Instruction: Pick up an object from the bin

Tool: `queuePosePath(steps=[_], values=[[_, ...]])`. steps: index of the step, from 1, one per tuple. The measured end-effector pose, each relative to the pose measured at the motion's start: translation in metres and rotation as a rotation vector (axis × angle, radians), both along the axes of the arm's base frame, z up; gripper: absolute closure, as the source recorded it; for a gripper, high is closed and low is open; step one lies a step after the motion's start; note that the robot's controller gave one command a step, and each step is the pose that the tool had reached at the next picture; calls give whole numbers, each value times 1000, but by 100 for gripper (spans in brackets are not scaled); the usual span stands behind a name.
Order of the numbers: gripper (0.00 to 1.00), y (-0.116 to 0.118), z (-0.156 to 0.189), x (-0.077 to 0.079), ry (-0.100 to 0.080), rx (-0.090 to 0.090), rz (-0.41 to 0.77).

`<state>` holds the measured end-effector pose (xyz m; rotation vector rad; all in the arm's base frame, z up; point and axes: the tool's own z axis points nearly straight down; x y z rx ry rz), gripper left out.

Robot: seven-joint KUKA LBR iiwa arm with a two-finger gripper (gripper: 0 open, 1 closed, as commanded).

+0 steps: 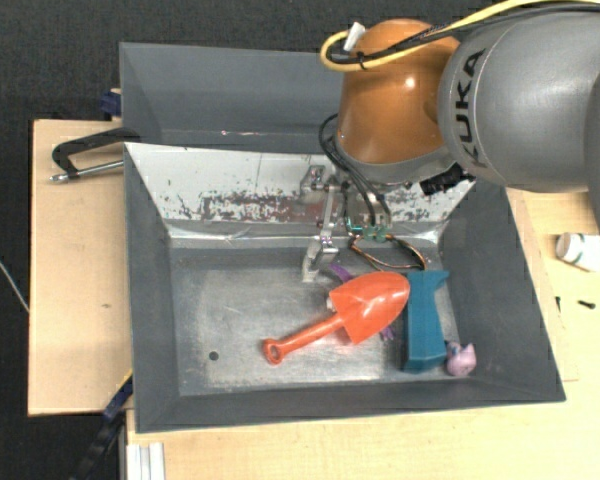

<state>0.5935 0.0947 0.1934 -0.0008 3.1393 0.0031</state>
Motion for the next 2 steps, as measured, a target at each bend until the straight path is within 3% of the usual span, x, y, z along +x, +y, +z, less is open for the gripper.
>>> queuePosePath(steps=[1,2], values=[[0,-42,-40,-2,-7,2,20],[0,-67,-66,-26,5,-5,141]])
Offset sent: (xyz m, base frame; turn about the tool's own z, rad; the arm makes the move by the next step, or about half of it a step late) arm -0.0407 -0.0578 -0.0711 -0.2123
